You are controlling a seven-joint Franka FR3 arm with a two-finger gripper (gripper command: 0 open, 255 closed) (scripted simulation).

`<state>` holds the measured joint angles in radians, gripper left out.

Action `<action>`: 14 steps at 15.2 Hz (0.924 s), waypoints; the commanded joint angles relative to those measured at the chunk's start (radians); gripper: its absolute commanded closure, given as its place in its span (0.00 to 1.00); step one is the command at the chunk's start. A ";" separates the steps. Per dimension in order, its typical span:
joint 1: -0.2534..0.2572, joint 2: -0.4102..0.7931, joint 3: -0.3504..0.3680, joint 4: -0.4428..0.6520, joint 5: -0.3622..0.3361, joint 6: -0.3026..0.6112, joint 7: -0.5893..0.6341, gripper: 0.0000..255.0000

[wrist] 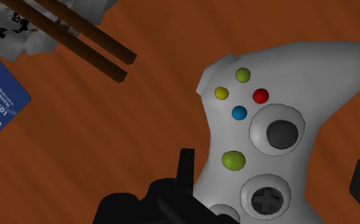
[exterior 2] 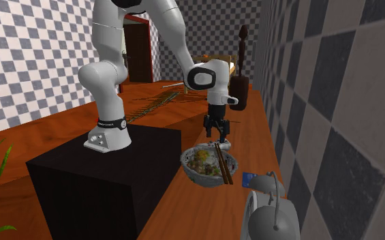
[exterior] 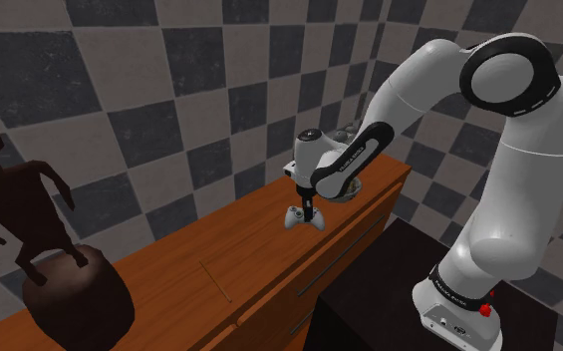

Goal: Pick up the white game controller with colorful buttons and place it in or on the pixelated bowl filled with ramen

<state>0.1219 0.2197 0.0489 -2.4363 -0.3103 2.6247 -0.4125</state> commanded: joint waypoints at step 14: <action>0.003 0.068 -0.018 0.011 -0.033 0.058 0.021 1.00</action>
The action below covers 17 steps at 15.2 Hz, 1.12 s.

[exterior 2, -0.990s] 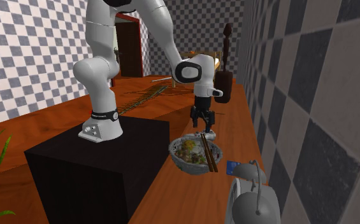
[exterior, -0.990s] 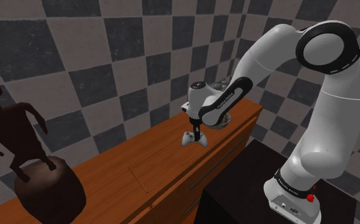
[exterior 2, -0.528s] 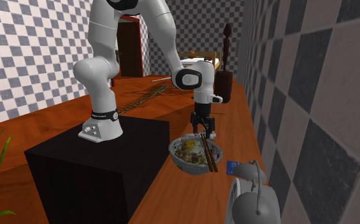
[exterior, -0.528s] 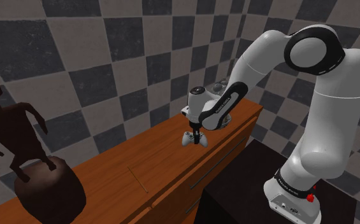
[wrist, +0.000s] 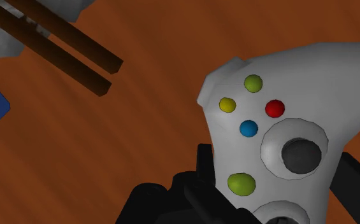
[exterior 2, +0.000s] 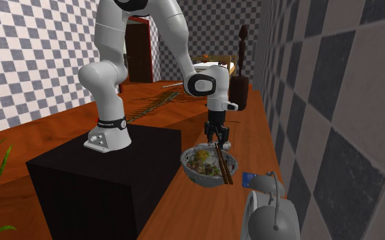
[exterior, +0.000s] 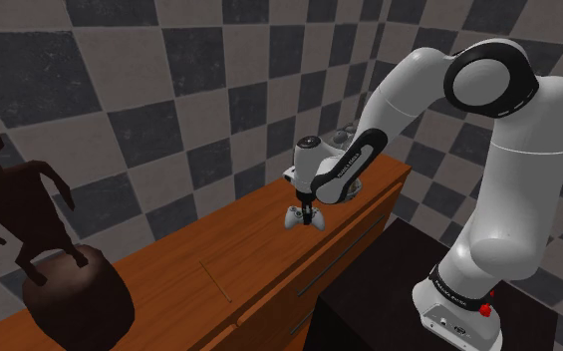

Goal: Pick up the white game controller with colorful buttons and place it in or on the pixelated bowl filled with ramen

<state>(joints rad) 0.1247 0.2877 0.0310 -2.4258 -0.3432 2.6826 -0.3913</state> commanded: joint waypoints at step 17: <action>-0.015 -0.135 0.029 -0.009 0.068 -0.122 -0.063 1.00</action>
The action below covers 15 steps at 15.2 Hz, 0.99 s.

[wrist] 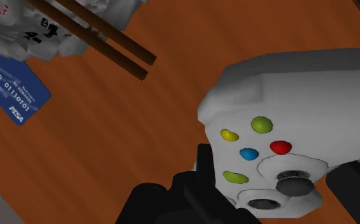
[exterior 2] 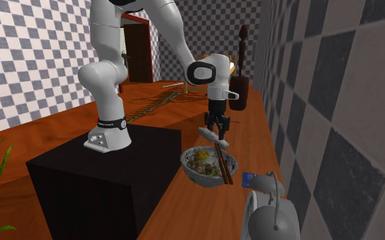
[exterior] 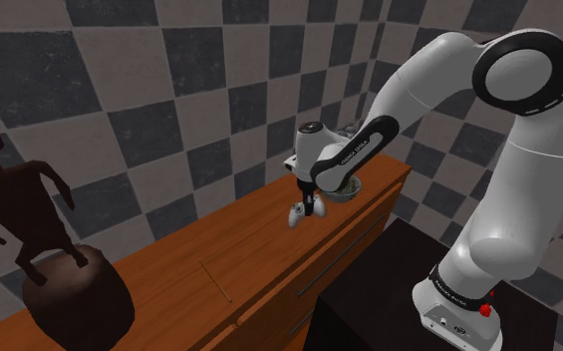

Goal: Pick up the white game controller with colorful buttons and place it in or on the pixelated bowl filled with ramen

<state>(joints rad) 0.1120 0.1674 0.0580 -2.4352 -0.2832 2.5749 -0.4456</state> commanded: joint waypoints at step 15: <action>-0.002 -0.185 0.016 0.033 0.084 -0.212 -0.083 1.00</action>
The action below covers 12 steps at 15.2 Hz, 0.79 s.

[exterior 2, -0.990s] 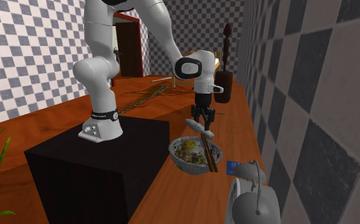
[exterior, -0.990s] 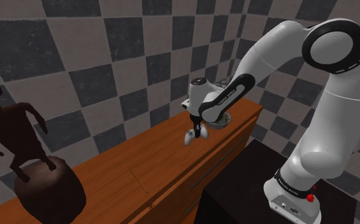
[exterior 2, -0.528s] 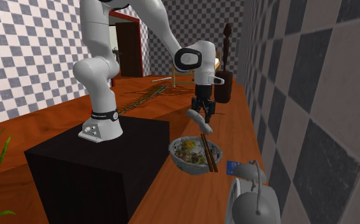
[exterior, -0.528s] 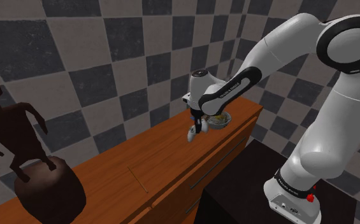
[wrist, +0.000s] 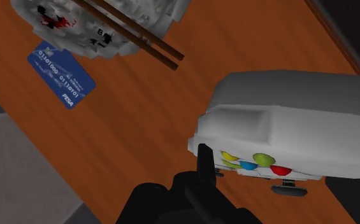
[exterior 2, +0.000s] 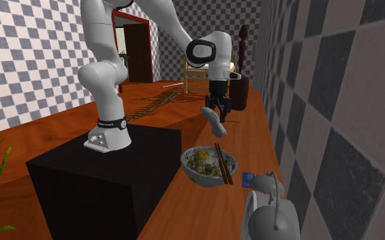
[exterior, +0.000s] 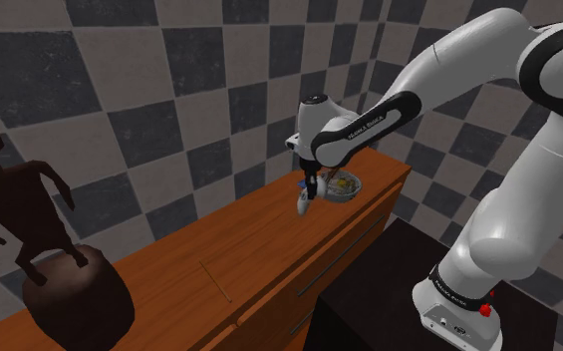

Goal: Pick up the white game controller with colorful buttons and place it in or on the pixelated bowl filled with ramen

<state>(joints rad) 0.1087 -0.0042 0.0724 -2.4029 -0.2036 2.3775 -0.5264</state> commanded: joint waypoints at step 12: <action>-0.046 -0.094 -0.056 0.016 0.019 -0.093 -0.130 1.00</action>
<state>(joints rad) 0.0759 -0.0976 0.0317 -2.3872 -0.1823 2.2800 -0.6278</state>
